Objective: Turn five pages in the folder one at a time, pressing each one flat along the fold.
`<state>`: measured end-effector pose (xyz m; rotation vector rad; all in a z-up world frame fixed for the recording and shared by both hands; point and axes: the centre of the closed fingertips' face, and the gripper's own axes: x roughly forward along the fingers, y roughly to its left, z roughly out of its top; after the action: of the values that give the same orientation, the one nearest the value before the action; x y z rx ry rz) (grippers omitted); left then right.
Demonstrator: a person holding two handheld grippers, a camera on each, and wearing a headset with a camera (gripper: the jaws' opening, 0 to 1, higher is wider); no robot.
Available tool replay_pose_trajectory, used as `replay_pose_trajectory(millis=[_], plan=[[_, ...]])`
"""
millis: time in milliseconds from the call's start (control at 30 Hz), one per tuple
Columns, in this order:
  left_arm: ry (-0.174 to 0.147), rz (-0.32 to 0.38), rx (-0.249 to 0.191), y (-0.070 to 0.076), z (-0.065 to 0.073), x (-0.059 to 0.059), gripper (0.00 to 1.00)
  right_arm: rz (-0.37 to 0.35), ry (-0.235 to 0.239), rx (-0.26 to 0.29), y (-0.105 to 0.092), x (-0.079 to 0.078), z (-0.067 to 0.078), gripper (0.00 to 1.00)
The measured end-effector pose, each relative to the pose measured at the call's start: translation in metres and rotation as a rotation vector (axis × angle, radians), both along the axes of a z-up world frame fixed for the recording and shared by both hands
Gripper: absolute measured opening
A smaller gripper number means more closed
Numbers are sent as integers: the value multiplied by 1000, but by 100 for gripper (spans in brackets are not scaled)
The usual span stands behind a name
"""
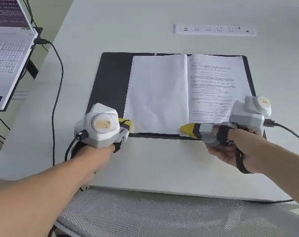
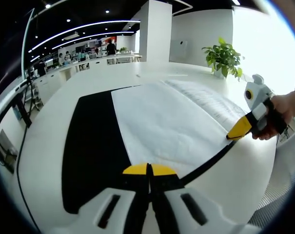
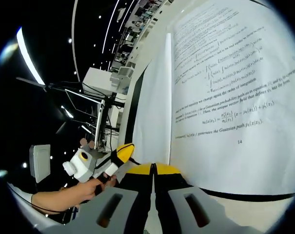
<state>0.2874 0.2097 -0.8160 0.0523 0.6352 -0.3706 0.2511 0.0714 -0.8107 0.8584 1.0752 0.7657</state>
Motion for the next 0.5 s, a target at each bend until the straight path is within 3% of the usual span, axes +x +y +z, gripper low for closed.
replay_pose_trajectory(millis=[100, 267, 433, 500], plan=[[-1, 8, 7, 0, 0, 0, 0, 14, 15, 21, 2, -16, 3, 0], [1, 32, -11, 0, 0, 0, 0, -4, -6, 48, 1, -29, 18, 0], [37, 48, -37, 0, 1, -3, 0, -48, -44, 55, -8, -29, 35, 0], [67, 19, -4, -1, 1, -9, 0, -65, -57, 57, -13, -29, 43, 0]])
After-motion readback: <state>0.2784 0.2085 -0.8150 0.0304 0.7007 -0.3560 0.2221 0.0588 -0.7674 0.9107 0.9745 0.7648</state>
